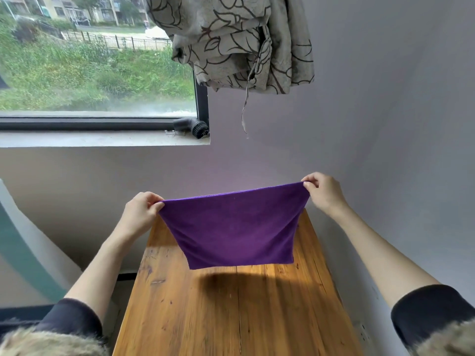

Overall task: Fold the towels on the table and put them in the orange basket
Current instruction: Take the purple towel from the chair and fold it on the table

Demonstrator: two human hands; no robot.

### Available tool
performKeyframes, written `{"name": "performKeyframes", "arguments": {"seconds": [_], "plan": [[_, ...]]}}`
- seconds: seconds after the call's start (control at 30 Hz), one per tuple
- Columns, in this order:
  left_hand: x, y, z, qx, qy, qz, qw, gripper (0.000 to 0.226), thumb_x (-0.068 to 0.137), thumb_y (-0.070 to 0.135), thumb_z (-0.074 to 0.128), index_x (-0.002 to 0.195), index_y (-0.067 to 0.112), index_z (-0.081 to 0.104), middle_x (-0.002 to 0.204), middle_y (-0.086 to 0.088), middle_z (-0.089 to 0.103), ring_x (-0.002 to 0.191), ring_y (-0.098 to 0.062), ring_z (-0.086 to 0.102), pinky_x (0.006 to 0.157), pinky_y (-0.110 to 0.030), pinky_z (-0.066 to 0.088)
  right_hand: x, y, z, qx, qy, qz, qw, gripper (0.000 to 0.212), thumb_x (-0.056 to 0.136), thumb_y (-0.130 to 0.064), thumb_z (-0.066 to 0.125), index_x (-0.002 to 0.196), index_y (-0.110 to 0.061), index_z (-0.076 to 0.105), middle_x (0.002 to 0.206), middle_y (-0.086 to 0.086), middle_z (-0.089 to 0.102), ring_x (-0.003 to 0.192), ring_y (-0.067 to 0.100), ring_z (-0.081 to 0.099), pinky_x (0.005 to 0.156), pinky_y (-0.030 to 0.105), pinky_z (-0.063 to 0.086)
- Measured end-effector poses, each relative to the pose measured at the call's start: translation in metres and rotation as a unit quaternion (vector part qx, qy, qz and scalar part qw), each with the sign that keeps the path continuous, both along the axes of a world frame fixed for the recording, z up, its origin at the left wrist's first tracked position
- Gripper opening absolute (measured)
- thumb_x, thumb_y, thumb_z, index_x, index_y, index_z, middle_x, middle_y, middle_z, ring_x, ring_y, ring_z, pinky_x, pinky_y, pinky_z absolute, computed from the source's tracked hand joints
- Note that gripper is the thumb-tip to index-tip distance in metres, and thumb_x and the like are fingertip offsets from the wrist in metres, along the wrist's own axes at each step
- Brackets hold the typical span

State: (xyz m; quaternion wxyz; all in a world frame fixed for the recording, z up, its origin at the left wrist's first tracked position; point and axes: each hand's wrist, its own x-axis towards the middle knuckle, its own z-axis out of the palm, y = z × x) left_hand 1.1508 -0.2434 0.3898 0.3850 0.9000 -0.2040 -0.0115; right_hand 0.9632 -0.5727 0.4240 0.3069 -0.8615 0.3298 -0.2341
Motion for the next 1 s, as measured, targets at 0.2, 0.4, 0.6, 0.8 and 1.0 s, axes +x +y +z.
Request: {"name": "performKeyframes", "arguments": {"seconds": [0.2,0.4,0.6,0.8,1.0], "plan": [[0.006,-0.009,-0.010,-0.176,0.081,-0.033,0.980,0.018,0.094,0.010,0.052,0.084,0.023,0.061,0.086,0.000,0.064,0.082,-0.015,0.058,0.082,-0.033,0.046,-0.001,-0.012,-0.014,0.330,-0.173,-0.001,0.928,0.017,0.095,-0.004,0.046,0.088,-0.010,0.060,0.083,0.006,0.060,0.073,0.016,0.056,0.062,0.024,0.048],[0.012,-0.017,-0.015,-0.260,0.150,-0.056,0.952,0.018,0.093,0.008,0.054,0.086,0.020,0.065,0.081,0.002,0.066,0.073,-0.010,0.058,0.073,-0.028,0.049,-0.003,-0.027,-0.032,0.320,-0.180,-0.031,0.930,0.010,0.090,-0.004,0.056,0.090,-0.008,0.065,0.083,0.004,0.064,0.076,0.014,0.059,0.073,0.026,0.051],[0.025,-0.041,-0.019,-0.225,0.177,-0.052,0.957,0.020,0.093,0.003,0.051,0.083,0.015,0.064,0.083,-0.006,0.064,0.072,-0.011,0.060,0.070,-0.020,0.054,0.012,-0.038,-0.041,0.264,-0.129,-0.052,0.954,0.013,0.092,0.000,0.052,0.094,-0.005,0.063,0.072,-0.002,0.060,0.061,0.007,0.054,0.047,0.007,0.045],[0.028,-0.052,-0.009,-0.255,0.160,-0.067,0.951,0.018,0.094,0.003,0.051,0.086,0.014,0.063,0.086,-0.008,0.063,0.078,-0.014,0.060,0.079,-0.027,0.055,0.018,-0.046,-0.030,0.198,-0.168,-0.057,0.964,0.014,0.092,-0.004,0.052,0.097,-0.007,0.064,0.077,-0.004,0.060,0.067,0.001,0.053,0.064,0.010,0.043],[0.007,-0.036,0.000,-0.300,0.185,-0.120,0.928,0.017,0.092,0.003,0.052,0.086,0.013,0.064,0.082,-0.001,0.067,0.078,-0.009,0.063,0.083,-0.024,0.055,-0.013,-0.038,-0.016,0.279,-0.227,-0.028,0.933,0.022,0.093,-0.001,0.050,0.083,-0.016,0.062,0.081,-0.003,0.062,0.076,0.005,0.059,0.069,0.012,0.049]]}}
